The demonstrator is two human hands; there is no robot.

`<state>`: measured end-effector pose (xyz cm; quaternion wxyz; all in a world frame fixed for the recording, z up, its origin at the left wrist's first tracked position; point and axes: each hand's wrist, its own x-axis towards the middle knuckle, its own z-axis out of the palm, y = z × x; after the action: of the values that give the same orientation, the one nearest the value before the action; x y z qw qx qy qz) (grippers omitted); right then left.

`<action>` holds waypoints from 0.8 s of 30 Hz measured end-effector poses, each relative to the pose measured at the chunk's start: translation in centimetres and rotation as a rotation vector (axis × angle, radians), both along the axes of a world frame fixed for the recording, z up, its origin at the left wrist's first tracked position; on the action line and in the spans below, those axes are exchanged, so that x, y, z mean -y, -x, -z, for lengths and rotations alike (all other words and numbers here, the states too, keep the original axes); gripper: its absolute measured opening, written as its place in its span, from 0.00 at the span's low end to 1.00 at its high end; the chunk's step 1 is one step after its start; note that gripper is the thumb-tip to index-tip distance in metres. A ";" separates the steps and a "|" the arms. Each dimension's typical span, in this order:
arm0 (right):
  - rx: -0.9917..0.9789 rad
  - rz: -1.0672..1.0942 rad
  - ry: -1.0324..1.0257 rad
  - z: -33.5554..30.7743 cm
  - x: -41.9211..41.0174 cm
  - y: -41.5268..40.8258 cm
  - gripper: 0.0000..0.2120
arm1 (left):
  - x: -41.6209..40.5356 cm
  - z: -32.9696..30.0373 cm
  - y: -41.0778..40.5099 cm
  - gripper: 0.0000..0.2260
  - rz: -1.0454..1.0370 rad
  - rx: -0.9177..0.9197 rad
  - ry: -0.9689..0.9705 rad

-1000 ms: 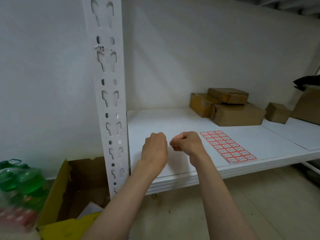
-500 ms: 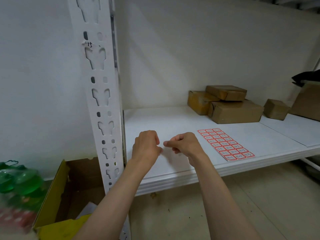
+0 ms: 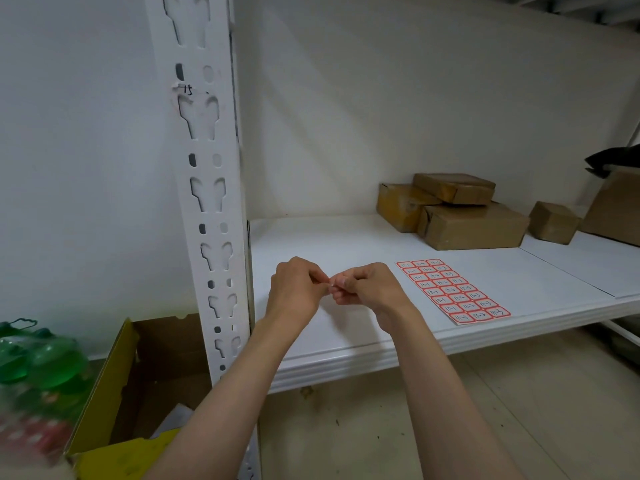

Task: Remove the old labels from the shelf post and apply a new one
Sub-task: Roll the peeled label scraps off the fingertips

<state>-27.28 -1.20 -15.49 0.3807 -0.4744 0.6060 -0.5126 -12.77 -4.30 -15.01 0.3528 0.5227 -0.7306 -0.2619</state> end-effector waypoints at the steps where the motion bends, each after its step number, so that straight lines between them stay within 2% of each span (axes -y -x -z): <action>1: 0.006 -0.019 -0.005 -0.1 -0.1 0.0 0.10 | 0.0 -0.1 0.0 0.01 -0.001 -0.029 -0.005; 8: 0.084 -0.085 -0.016 -1.2 -0.6 -0.2 0.13 | 0.2 0.0 -0.2 0.06 -0.073 -0.172 -0.011; 17: 0.248 -0.074 -0.056 -2.0 -1.0 0.1 0.11 | 0.2 0.1 0.0 0.04 0.036 -0.397 -0.130; 24: 0.428 0.025 -0.045 -2.8 -1.2 0.4 0.06 | -0.2 -0.4 -0.2 0.02 0.057 -0.391 -0.122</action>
<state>-27.64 -0.05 -12.69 0.5048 -0.3383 0.5287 -0.5926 -12.53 -4.13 -14.62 0.4480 0.4616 -0.6454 -0.4120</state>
